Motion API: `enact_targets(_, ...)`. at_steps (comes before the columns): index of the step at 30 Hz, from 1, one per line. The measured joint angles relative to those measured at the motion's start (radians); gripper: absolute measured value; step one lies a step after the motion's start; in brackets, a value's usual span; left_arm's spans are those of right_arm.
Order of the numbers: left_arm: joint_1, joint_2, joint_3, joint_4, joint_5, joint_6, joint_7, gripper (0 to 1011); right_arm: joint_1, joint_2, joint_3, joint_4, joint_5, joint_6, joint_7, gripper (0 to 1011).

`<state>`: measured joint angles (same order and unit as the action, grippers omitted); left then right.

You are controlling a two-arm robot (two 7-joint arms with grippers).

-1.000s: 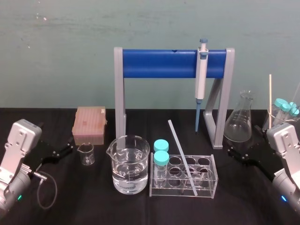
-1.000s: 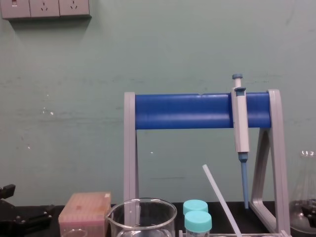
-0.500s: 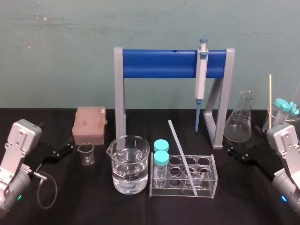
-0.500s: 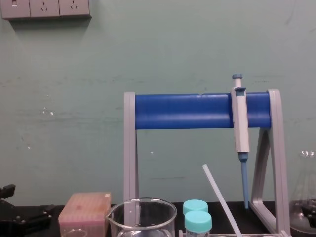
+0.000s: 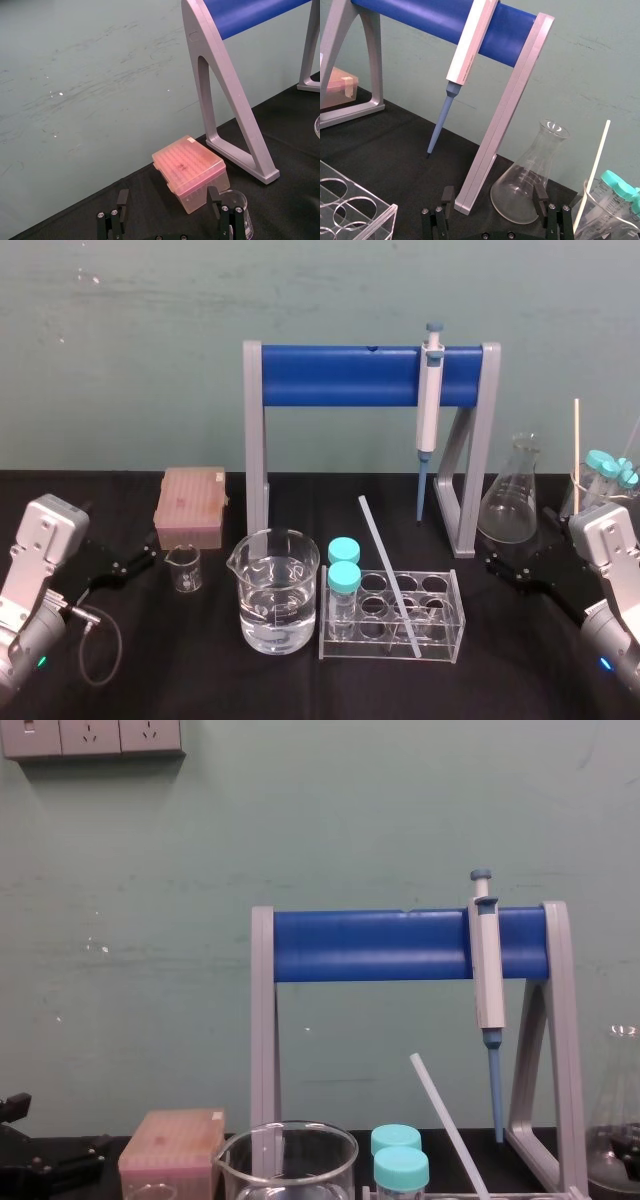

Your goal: Pick up the stirring rod with one hand, then place it down.

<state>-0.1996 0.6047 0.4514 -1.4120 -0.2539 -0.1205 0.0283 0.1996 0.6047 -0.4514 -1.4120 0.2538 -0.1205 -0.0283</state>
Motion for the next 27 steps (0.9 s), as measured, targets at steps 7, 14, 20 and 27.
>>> enact_targets(7, 0.0, 0.0, 0.0, 0.0, 0.0, 0.0, 0.0, 1000, 0.0, 0.0, 0.0, 0.0, 0.0, 0.0, 0.0, 1000)
enact_targets(14, 0.0, 0.0, 0.0, 0.0, 0.0, 0.0, 0.0, 1000, -0.013, 0.011, 0.019, -0.021, 0.049, 0.004, 0.065, 1000)
enact_targets(20, 0.0, 0.0, 0.0, 0.0, 0.0, 0.0, 0.0, 1000, -0.041, 0.04, 0.065, -0.094, 0.24, 0.057, 0.274, 1000)
enact_targets(27, 0.0, 0.0, 0.0, 0.0, 0.0, 0.0, 0.0, 1000, -0.015, 0.034, 0.071, -0.124, 0.345, 0.113, 0.442, 1000)
